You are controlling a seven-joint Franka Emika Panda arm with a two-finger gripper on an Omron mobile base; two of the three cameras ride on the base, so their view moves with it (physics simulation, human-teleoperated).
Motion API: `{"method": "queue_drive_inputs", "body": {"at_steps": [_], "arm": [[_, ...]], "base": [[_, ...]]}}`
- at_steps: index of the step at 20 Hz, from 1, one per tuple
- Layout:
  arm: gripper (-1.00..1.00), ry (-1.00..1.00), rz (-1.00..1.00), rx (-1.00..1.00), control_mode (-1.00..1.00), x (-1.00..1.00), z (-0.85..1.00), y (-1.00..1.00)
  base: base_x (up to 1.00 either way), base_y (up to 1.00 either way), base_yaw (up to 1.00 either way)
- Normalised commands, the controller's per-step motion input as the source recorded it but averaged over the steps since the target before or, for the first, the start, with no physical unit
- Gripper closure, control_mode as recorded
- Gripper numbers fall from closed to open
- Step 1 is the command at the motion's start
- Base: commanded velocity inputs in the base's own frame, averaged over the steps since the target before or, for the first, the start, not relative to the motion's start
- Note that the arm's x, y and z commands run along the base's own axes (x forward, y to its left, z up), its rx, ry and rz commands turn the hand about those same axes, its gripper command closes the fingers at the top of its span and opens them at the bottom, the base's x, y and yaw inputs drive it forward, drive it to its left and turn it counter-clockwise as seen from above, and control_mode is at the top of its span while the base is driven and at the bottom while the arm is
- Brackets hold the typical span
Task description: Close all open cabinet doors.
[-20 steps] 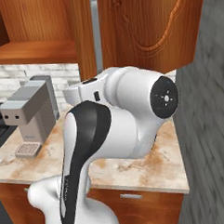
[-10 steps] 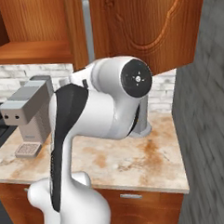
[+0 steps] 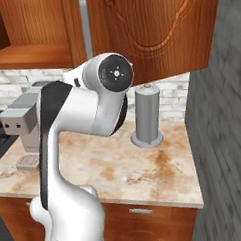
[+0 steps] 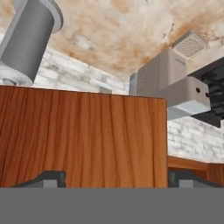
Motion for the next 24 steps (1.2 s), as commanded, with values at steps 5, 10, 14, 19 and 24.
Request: {"method": "queue_drive_inputs", "body": {"at_steps": [5,10,14,19,24], "arm": [[-1.00,-0.06,0.00,-0.13,-1.00,1.00,-0.43,0.00],[-1.00,-0.06,0.00,-0.10,-1.00,1.00,-0.47,-0.10],[-1.00,-0.05,0.00,-0.09,-1.00,1.00,-0.44,-0.16],[-1.00,-0.05,0.00,-0.09,-1.00,0.98,-0.37,-0.19],[-1.00,-0.03,0.00,-0.09,-1.00,0.92,-0.36,-0.11]], "base": [[0.00,0.00,0.00],[0.00,0.00,0.00],[0.00,0.00,0.00],[0.00,0.00,0.00],[0.00,0.00,0.00]]}}
